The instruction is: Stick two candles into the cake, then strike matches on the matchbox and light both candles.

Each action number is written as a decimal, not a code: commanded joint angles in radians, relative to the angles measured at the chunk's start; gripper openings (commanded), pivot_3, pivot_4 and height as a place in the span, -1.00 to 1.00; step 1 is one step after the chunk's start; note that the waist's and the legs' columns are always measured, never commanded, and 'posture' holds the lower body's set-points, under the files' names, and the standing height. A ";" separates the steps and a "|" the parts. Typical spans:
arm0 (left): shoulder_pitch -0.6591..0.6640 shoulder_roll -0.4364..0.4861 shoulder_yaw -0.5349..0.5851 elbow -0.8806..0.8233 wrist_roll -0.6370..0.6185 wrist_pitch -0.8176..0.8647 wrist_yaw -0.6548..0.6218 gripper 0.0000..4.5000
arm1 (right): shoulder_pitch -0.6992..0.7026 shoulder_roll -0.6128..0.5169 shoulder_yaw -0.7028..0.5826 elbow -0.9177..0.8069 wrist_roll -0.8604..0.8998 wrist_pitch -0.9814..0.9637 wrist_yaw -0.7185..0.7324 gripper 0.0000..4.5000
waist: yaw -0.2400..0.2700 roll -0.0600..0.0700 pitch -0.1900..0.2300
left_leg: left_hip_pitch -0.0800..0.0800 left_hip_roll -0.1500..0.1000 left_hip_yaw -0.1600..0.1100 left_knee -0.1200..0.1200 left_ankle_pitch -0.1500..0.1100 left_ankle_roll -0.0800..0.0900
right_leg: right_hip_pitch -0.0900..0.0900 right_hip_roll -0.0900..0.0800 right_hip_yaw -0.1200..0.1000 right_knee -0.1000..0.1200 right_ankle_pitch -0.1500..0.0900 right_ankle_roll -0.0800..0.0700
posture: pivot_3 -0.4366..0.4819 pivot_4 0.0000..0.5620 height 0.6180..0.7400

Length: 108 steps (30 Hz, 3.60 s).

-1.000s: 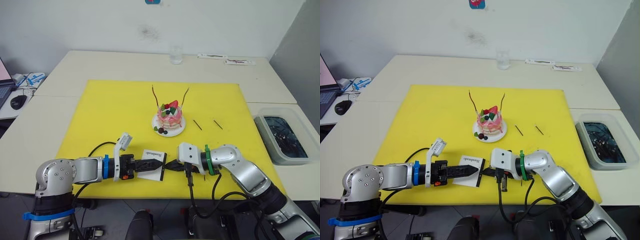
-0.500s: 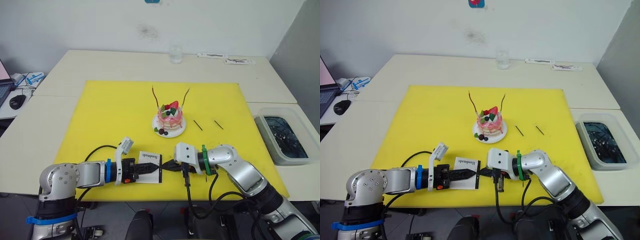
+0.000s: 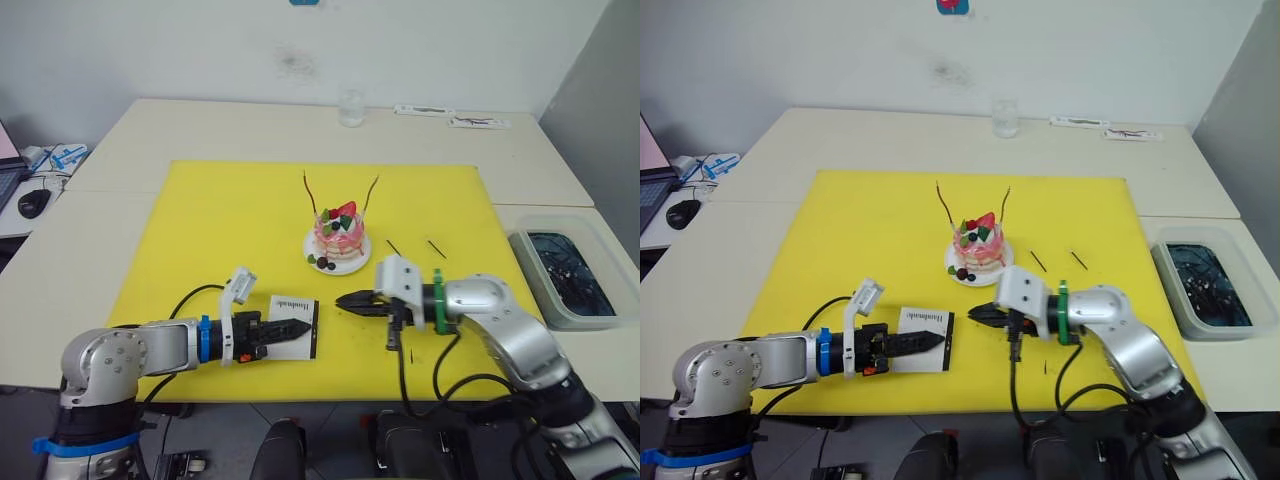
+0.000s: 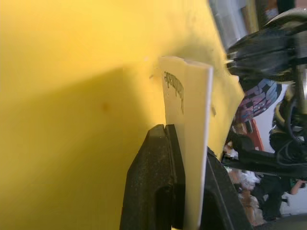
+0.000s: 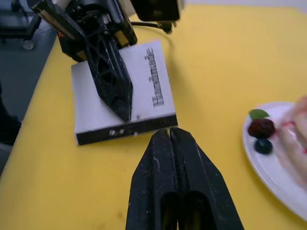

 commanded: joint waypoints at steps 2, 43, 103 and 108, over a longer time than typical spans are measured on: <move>0.016 0.019 0.076 -0.071 -0.093 -0.058 -0.050 -0.99 | 0.061 -0.015 -0.162 -0.121 0.090 0.096 -0.093 -1.00 | -0.001 0.000 0.000 | 0.000 0.000 0.001 0.000 0.000 0.000 | 0.000 0.000 0.001 0.000 0.000 0.000 | -0.05 -0.47 1.00; -0.001 0.085 0.065 -0.050 -0.265 -0.188 0.082 -1.00 | -0.144 0.284 -0.135 0.495 -0.217 -0.125 -0.617 0.84 | -0.014 0.001 0.001 | 0.000 0.001 0.001 -0.001 0.000 0.000 | -0.001 0.001 0.001 0.000 0.000 0.000 | -0.05 -0.47 1.00; -0.188 -0.051 -0.118 0.090 -0.325 -0.150 0.254 -1.00 | -0.122 -0.150 0.086 -0.168 -0.075 0.015 -0.077 -0.99 | -0.007 0.001 0.002 | 0.000 0.000 0.001 0.000 0.000 0.000 | -0.001 0.001 0.001 -0.001 0.001 0.001 | -0.05 -0.47 1.00; -0.178 -0.053 -0.116 0.084 -0.330 -0.152 0.254 -1.00 | -0.119 -0.144 0.095 -0.148 -0.094 -0.005 -0.071 -0.99 | -0.007 0.001 0.002 | -0.001 0.000 0.001 -0.001 0.000 0.000 | -0.001 0.001 0.001 -0.001 0.001 0.002 | -0.05 -0.47 1.00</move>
